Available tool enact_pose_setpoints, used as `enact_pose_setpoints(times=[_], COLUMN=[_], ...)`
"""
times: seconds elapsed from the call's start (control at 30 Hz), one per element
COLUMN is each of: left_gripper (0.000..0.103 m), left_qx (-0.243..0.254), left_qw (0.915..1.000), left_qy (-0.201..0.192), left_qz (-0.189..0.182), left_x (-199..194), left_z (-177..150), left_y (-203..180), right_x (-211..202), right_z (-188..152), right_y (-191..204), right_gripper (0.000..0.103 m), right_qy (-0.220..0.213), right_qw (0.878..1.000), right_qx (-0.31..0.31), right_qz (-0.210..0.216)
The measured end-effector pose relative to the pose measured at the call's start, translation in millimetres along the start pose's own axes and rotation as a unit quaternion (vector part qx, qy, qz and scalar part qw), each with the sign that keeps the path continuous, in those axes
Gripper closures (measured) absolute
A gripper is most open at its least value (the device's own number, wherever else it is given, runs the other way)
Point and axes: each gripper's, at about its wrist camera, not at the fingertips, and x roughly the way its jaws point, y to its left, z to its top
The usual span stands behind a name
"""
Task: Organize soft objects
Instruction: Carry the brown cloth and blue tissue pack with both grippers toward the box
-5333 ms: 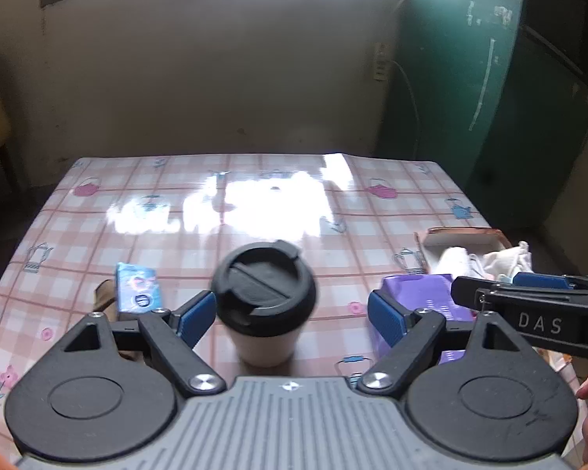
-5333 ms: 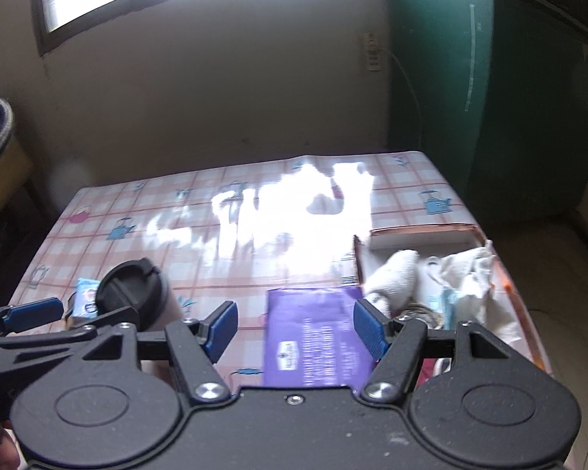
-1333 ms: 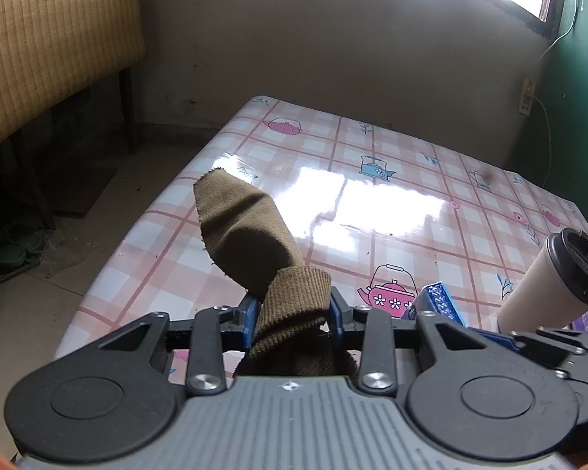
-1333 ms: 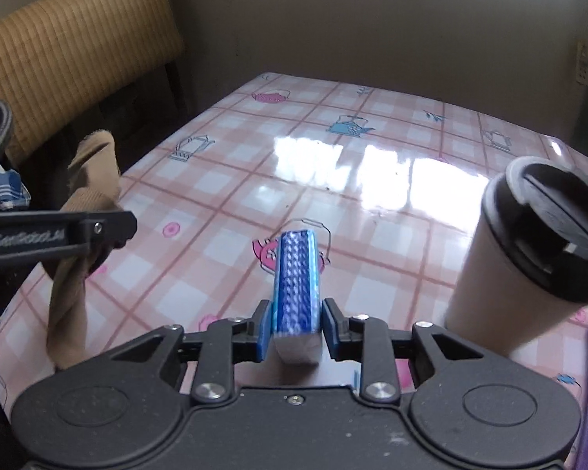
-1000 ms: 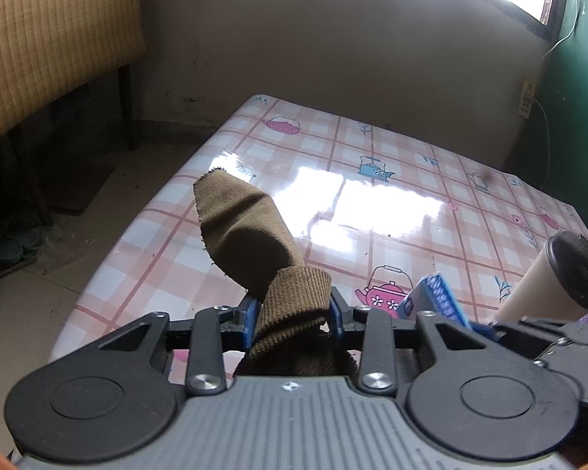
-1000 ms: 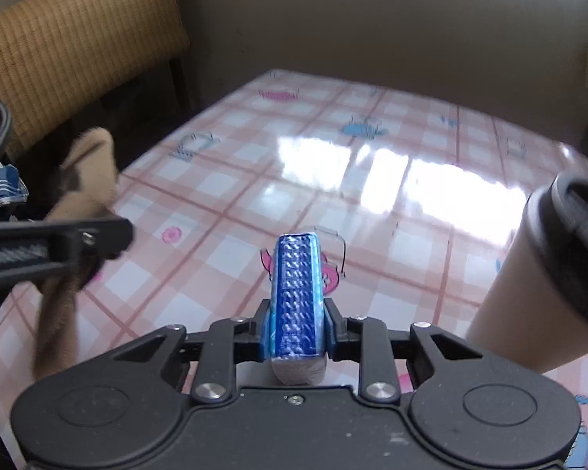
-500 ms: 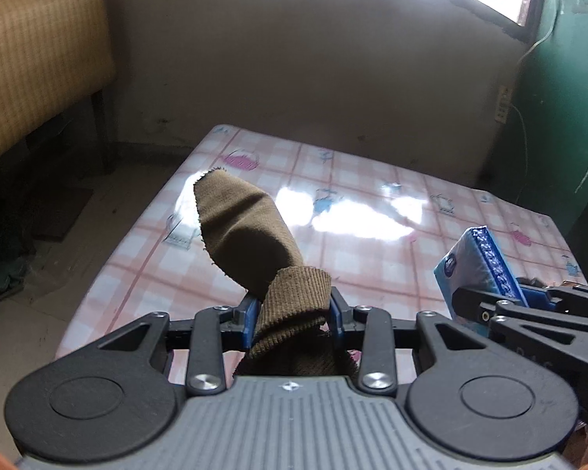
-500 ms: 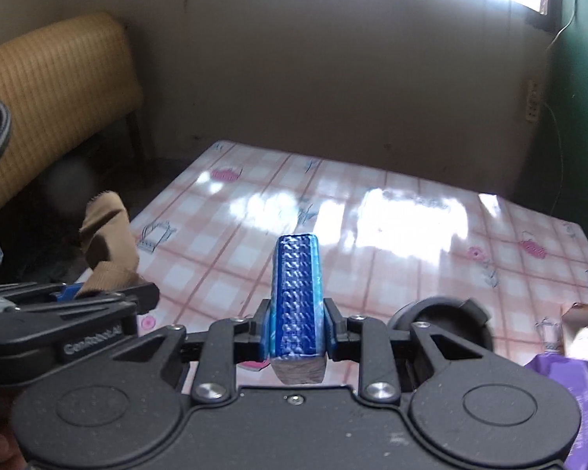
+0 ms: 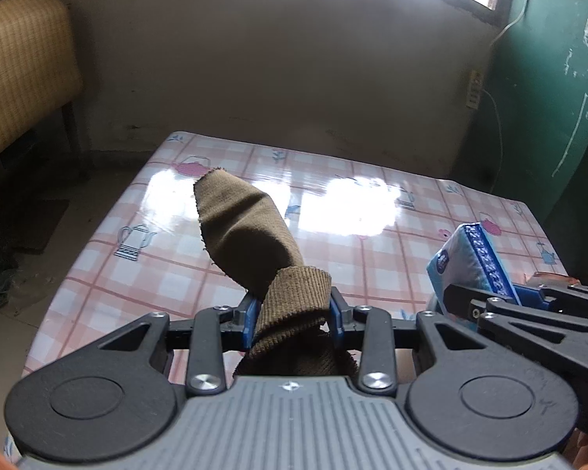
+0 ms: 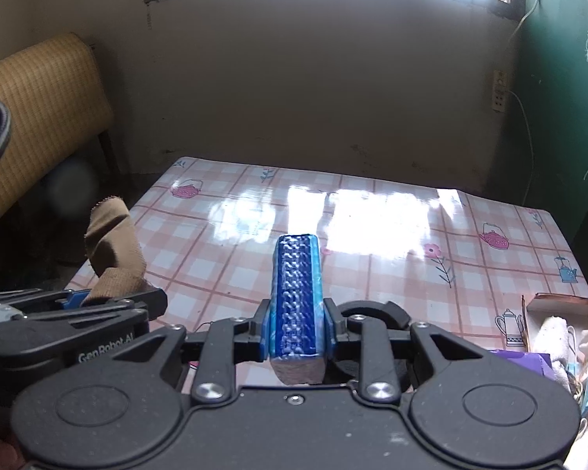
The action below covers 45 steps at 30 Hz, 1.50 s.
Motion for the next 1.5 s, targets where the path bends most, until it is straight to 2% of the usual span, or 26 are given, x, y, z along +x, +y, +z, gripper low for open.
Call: enact_pose_setpoints(times=[0.63,1.5], left_gripper=[0.067,0.066], left_qx=[0.04,0.096], left_qw=[0.9985,0.9918], left_qy=[0.005,0.006], left_qz=[-0.037,-0.083], left_x=[4.5,6.5], left_z=[-1.9,-8.3], left_y=[-56.5,-127.0], right_x=[-25.2,-44.9], right_z=[-7.5,-21.9], right_y=[-58.2,-131.6], right_gripper=[0.071,0.071], right_qy=[-0.006,-0.006], right_qw=[0.999,0.994], right_qx=[0.03,0.076], right_qz=[-0.034,-0.076])
